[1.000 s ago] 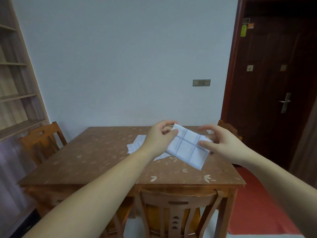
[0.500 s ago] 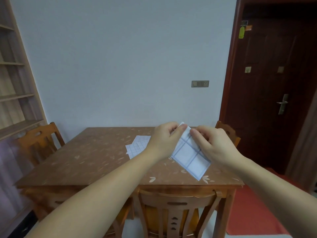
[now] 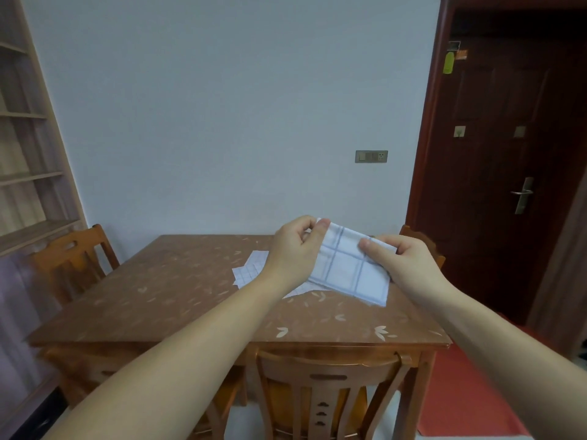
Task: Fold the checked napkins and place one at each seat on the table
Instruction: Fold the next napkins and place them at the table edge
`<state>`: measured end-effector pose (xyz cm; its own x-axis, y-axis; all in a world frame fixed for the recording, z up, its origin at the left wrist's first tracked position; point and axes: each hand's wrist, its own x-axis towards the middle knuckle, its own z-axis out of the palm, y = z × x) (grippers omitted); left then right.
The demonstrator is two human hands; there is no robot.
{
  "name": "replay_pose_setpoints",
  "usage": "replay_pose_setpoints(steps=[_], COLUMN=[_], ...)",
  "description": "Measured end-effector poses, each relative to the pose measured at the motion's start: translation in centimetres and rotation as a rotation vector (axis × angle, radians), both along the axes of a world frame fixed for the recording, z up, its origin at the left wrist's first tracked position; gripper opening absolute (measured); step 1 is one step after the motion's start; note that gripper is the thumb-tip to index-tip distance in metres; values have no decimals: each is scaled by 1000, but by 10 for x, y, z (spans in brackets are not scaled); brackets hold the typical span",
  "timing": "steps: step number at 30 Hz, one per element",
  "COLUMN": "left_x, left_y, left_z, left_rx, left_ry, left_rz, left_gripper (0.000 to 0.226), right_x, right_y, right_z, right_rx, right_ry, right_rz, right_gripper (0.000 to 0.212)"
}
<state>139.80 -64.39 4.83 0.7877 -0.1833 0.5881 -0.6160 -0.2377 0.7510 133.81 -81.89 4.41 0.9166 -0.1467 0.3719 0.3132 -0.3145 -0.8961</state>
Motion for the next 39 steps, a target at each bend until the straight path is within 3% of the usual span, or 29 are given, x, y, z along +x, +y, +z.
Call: replay_pose_setpoints(steps=[4,6,8,10,13,15,20,23,25,27,30,33,35,37,39], left_x=[5,2,-3,-6,-5,-2,-3,-5,-6,-6,-3,0,-2,-6,-6], left_y=[7,10,11,9,6,6,6,3,0,-5,-10,-9,-9,-14,-22], left_z=[2,5,4,2,-1,-3,-8,-16,-20,-24,-37,-55,-69,-84,-103], left_rx=[32,154,340,421,298,166,95,135,61,-57,-74,60,250,437,571], left_ry=[204,291,271,199,139,161,242,358,382,375,379,501,514,469,417], left_rz=[-110,-188,-244,-238,-141,-95,-134,-267,-284,-235,-181,-218,-219,-164,-104], left_gripper=[33,25,28,31,29,31,31,35,31,29,28,29,31,34,37], right_x=[-2,-3,-4,-4,-7,-13,-7,2,3,1,1,5,6,6,7], right_y=[-7,-10,-10,-10,-12,-12,-17,-20,-20,-20,-22,-28,-34,-39,-41], right_z=[8,11,11,10,6,4,2,0,-6,-14,-28,-44,-59,-76,-95], right_rx=[-193,-342,-402,-337,-73,-46,84,282,288,243,161,147,145,52,-128], right_ry=[12,46,61,61,214,307,176,102,147,273,337,330,385,473,521], right_rz=[18,68,87,68,172,264,126,40,97,227,280,180,165,133,77], right_gripper=[19,18,19,17,23,25,49,42,24,35,26,20,18,18,31])
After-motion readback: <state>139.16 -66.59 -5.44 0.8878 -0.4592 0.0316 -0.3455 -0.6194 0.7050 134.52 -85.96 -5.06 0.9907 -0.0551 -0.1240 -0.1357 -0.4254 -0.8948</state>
